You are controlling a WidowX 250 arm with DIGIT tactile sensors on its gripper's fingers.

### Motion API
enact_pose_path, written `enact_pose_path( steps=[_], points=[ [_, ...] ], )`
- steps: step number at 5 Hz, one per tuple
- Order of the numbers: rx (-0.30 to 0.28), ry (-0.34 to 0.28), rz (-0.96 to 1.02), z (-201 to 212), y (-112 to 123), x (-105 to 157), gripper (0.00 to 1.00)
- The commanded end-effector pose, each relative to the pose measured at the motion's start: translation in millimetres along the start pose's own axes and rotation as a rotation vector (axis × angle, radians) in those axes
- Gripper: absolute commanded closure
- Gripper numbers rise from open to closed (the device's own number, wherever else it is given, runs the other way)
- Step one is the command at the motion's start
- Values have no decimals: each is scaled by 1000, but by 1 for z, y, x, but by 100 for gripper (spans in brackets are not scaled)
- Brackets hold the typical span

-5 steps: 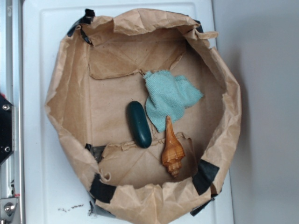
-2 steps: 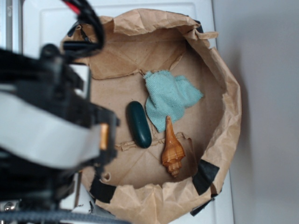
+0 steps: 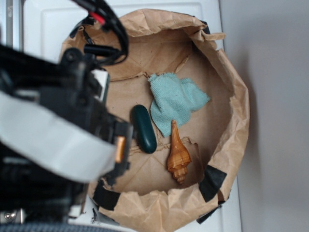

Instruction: Grab the plastic pickle.

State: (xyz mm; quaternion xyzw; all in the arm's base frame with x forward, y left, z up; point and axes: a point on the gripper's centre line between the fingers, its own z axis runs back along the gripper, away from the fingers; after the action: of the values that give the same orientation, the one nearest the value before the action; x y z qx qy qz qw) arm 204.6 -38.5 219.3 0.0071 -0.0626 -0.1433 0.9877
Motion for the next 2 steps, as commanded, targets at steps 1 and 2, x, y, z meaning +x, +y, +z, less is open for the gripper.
enact_pose_path(
  steps=[1,2],
  points=[
    [7,-49,-6,12,-4,6,0],
    [-3,-85,-36,-7,14,24,0]
  ],
)
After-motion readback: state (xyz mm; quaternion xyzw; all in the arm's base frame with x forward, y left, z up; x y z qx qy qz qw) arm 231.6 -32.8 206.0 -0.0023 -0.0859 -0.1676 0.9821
